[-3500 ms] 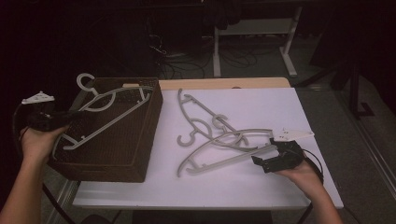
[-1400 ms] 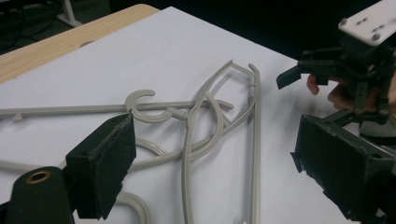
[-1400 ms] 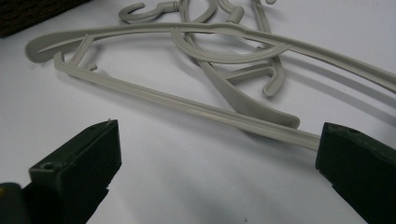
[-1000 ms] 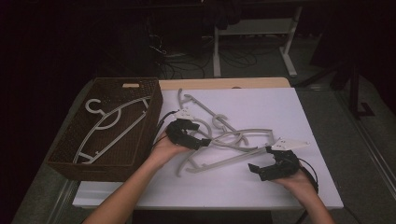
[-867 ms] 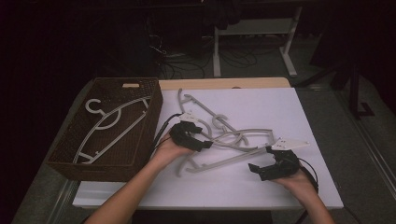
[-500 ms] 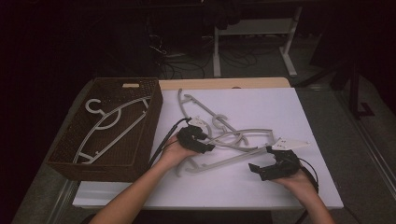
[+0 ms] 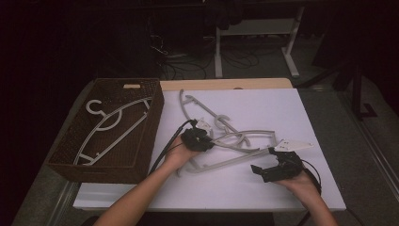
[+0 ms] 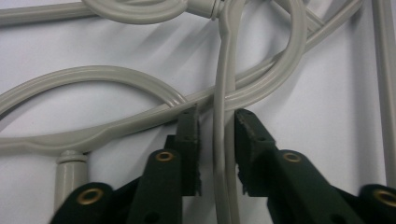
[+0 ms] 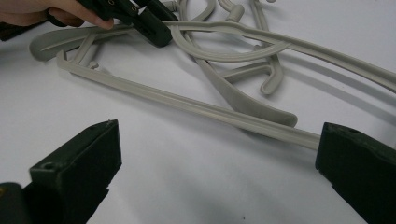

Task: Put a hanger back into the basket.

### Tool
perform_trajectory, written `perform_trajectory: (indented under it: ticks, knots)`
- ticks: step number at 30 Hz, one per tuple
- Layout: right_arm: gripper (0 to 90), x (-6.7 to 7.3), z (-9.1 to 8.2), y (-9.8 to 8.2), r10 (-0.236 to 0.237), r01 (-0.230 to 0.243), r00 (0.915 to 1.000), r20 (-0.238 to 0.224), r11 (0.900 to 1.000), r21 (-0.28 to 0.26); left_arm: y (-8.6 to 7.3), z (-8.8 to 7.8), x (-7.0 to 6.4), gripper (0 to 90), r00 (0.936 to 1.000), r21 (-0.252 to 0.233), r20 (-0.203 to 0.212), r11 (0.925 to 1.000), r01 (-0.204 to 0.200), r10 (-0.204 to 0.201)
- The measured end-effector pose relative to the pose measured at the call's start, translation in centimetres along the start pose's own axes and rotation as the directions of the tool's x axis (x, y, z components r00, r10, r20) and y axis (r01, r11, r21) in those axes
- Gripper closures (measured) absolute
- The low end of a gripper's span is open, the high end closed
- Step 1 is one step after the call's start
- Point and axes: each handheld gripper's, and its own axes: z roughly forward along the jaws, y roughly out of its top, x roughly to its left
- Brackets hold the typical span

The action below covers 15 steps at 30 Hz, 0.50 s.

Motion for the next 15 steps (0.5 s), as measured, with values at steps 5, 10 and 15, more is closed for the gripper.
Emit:
perform_trajectory:
  ticks: [5,10,15]
  knots:
    - [0.2,0.00,0.01,0.01,0.000,0.000,1.0000,0.000,1.000,0.001,-0.10,-0.06,-0.16,81.0,0.9998,-0.002,-0.009,0.9999,-0.016,0.016]
    - [0.2,0.00,-0.04,0.01,-0.001,0.001,1.0000,-0.001,1.000,-0.002,-0.08,-0.16,-0.40,81.9,1.0000,-0.002,0.002,1.0000,-0.008,0.008]
    - [0.3,-0.02,-0.14,0.03,-0.001,0.001,1.0000,0.000,1.000,-0.008,0.03,-0.72,-0.38,82.1,1.0000,-0.015,0.008,0.9999,0.002,-0.002]
